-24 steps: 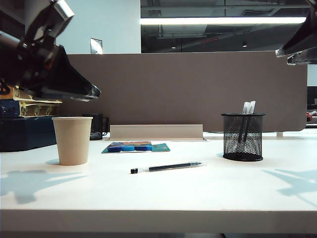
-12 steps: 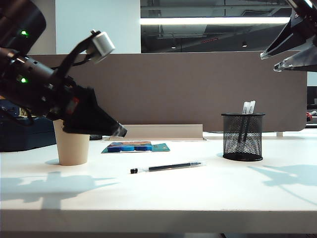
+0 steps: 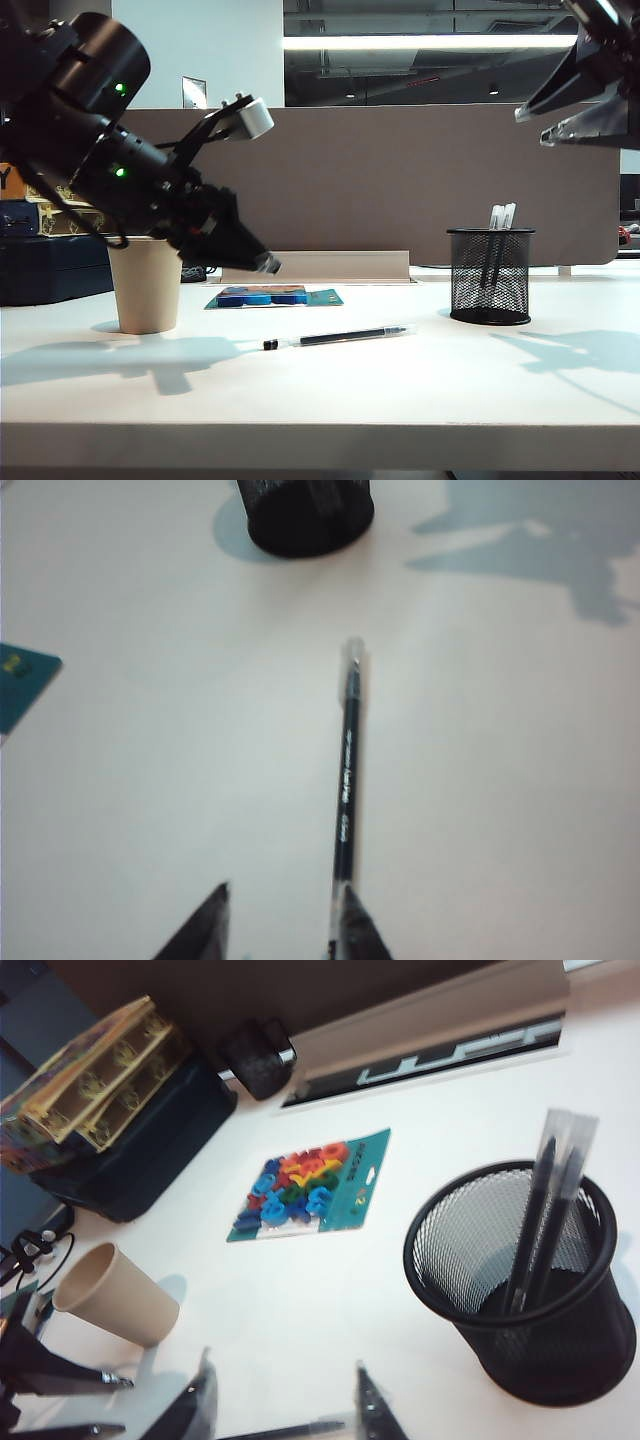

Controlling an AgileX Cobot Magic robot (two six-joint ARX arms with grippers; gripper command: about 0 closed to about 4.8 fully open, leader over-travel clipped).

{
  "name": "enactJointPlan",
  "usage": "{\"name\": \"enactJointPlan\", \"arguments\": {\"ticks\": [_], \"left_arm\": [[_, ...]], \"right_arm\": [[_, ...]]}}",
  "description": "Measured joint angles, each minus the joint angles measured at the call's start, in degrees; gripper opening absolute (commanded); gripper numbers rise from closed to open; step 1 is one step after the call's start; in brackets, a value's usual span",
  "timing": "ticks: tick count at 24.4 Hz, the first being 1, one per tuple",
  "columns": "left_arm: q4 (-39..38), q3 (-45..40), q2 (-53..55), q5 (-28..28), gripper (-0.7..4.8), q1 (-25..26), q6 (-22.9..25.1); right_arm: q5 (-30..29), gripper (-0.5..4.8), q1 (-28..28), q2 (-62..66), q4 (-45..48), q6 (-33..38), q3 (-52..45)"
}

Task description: Pick up one pen and put it in the pen container.

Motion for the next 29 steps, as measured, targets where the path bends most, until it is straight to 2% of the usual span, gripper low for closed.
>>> {"name": "enactJointPlan", "arguments": {"ticks": [1,2,11,18,29], "left_arm": [[-0.17,0.46,0.2,0.13,1.79,0.0,0.0],[-1.22,1.09,0.44,0.17,1.9,0.02,-0.02],[-4.15,1.77,2.05,1.16,1.87,0.0,-0.81],[-4.48,3.39,3.48,1.81,1.84,-0.83,-1.31],[-10.08,9.81,8.26,2.51,1.84,-1.55,-1.31]], "right_arm": [[-0.13,1.73,0.0,0.81,0.15,-0.02,0.04],[-0.74,1.73,0.02,2.58,-0.17,0.0,0.92],[-2.49,1.73,1.44,9.44,1.01,0.0,7.21],[-2.89,1.72,1.9,9.55,1.01,-0.24,7.28],[-2.91,1.72,2.05,9.94,0.96,-0.76,7.3]]}}
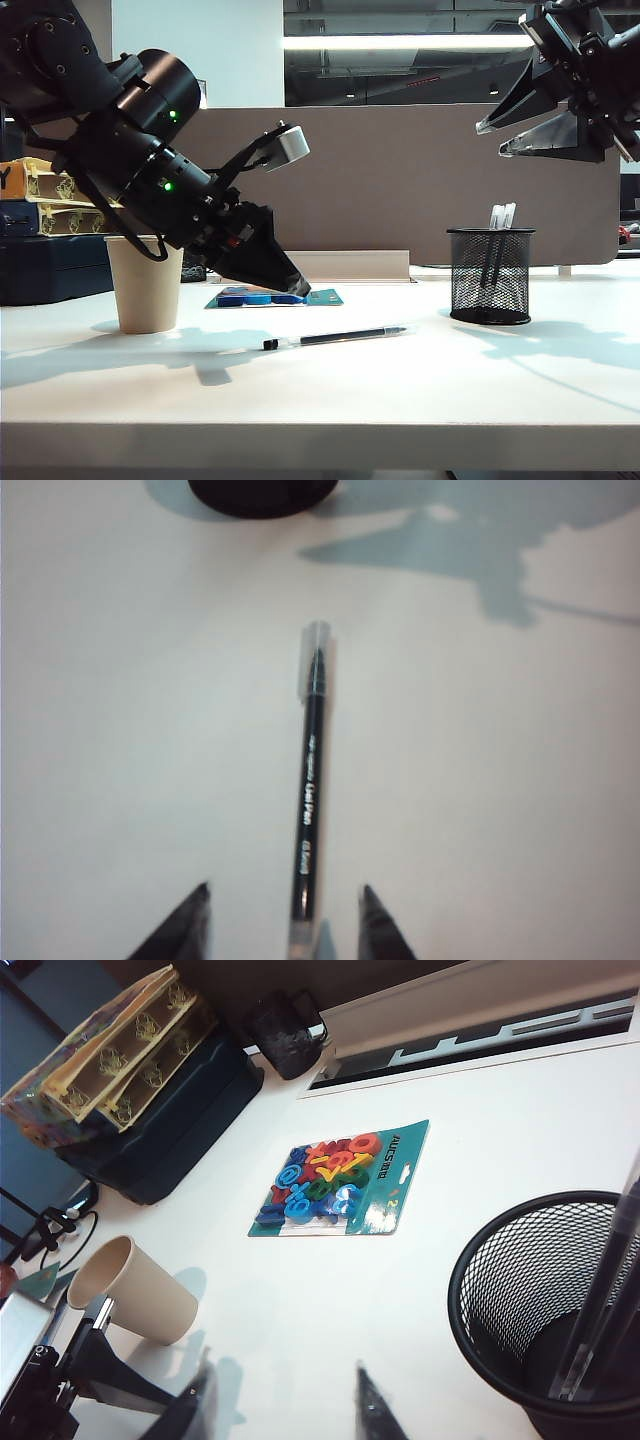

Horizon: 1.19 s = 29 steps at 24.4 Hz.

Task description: Pick up one pen and put it in the pen container.

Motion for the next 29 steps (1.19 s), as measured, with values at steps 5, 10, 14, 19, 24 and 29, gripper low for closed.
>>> {"name": "enactJointPlan", "arguments": {"ticks": [5,10,14,19,24,29], "left_arm": [[-0.77,0.02,0.83,0.98,1.84,-0.07,0.0],[-0.85,0.04,1.57,0.98,1.83,-0.07,0.0],[-0.92,0.13,2.1,1.14,1.83,-0.07,0.0],[-0.77,0.37,4.07,1.18,1.83,-0.07,0.0],[-0.26,0.37,5.95,-0.37,1.82,-0.07,0.0],[0.85,0.42,6.34,-1.22,1.79,-0.07,0.02]], "right_arm": [[0.02,1.72,0.0,0.0,-0.13,-0.96,0.0],[0.09,1.72,0.0,0.68,-0.13,-1.03,0.07],[0.04,1.72,0.0,2.27,-0.22,-1.03,0.17],[0.07,1.72,0.0,3.26,-0.04,-1.16,0.57],[0.07,1.72,0.0,3.58,0.0,-1.18,0.57],[0.09,1.72,0.02,3.58,0.02,-1.18,0.61]]}}
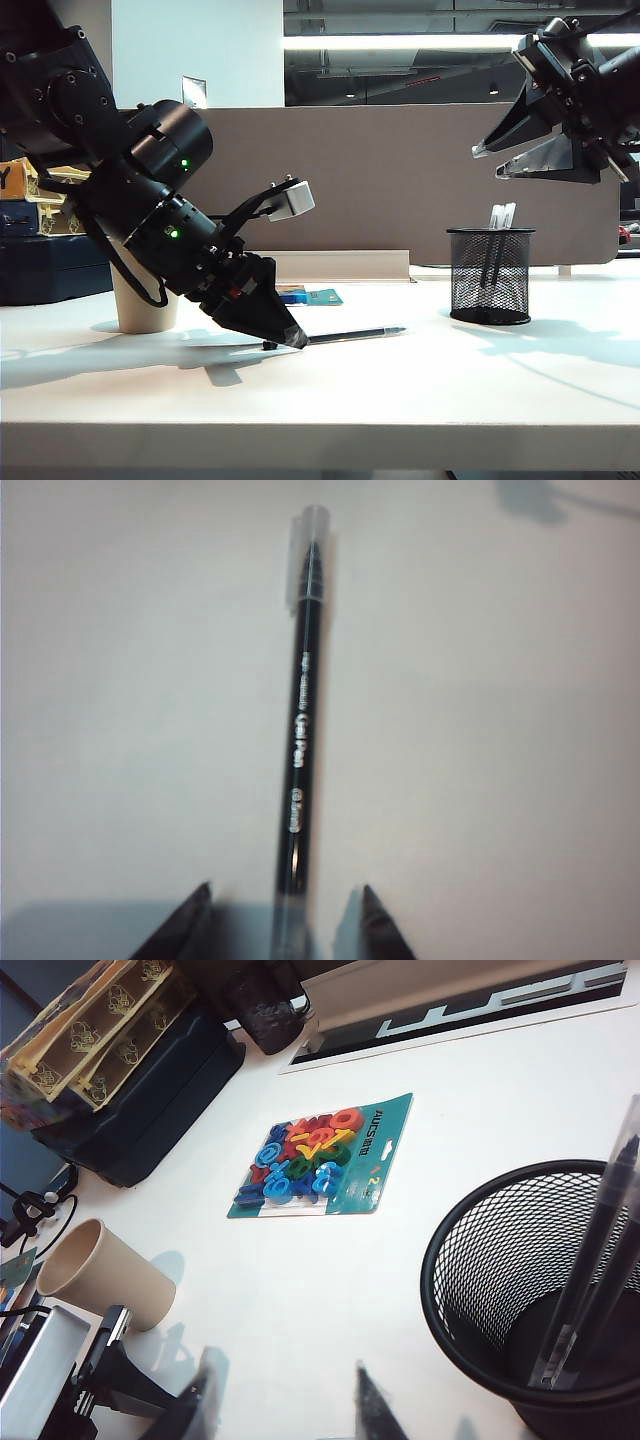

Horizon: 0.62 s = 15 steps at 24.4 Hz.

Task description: Pick up one pen and put it in the pen container.

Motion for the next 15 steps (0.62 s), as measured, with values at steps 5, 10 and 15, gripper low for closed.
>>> {"name": "enactJointPlan", "arguments": {"ticks": [5,10,15], "left_arm": [[0.57,0.09,0.28,-0.04,1.74,0.0,0.0],[0.59,0.09,0.28,-0.2,1.16,0.0,0.0],[0.76,0.09,0.28,-0.92,1.16,0.0,0.0]], "right_arm": [[0.0,1.72,0.0,0.0,0.0,0.0,0.0],[0.0,1.72,0.0,0.0,0.0,0.0,0.0],[0.0,1.72,0.0,0.0,-0.02,0.0,0.0]]}}
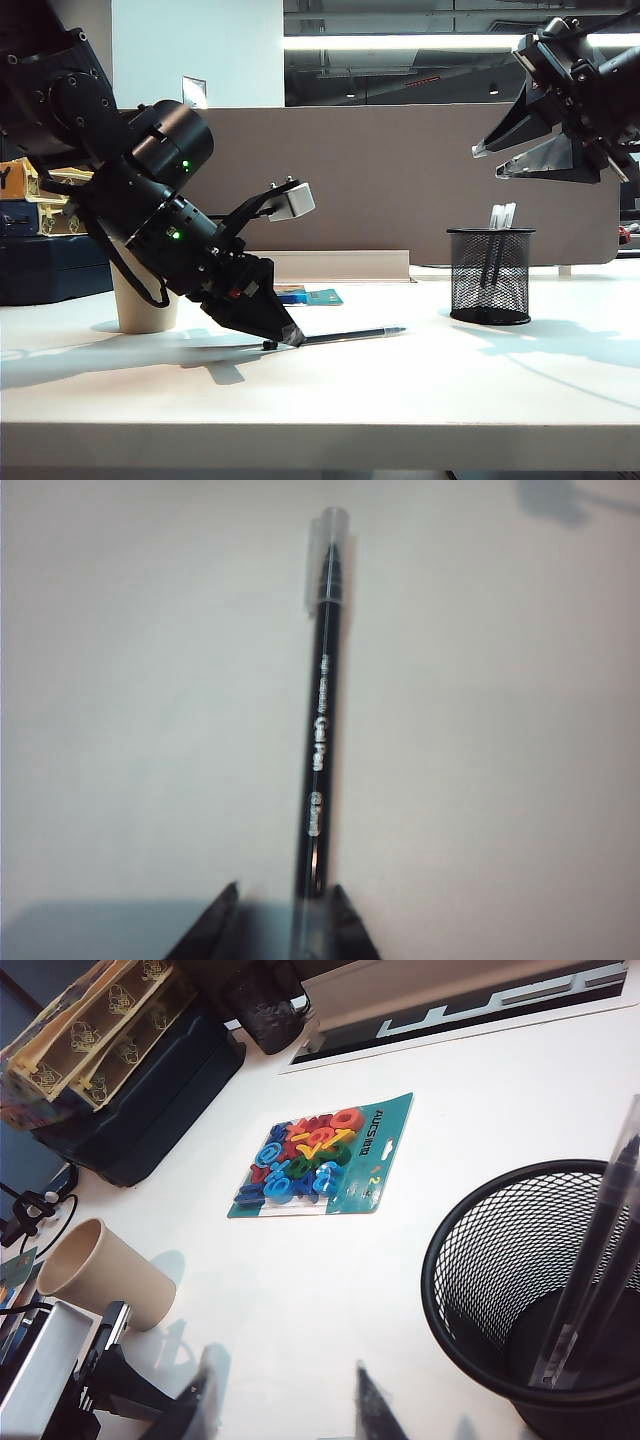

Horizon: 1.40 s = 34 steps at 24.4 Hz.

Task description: Pick up one pen and put it in the pen container.

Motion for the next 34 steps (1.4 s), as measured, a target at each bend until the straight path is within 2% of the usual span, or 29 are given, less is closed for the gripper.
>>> {"name": "enactJointPlan", "arguments": {"ticks": [8,10,11,14,28,34], "left_arm": [[2.34,0.55,2.1,1.14,1.15,-0.02,0.02],[2.51,0.57,2.1,1.14,0.88,-0.02,0.02],[2.49,0.61,2.12,1.14,0.48,0.0,0.04],[2.45,0.83,2.19,1.11,0.15,0.02,-0.09],[-0.98,0.55,-1.07,0.02,0.11,0.0,-0.07],[-2.21,5.03,-2.19,-0.24,0.12,0.0,-0.07]], "right_arm": [[0.0,1.71,0.0,0.04,0.0,0.0,0.07],[0.0,1.71,0.0,0.04,0.0,0.0,0.07],[0.0,1.72,0.0,0.04,0.0,0.0,0.07],[0.0,1.72,0.0,0.04,0.0,-0.02,0.07],[0.24,1.71,0.0,0.07,0.04,-1.11,0.09],[0.24,1.72,0.0,0.07,0.04,-1.07,0.09]]}}
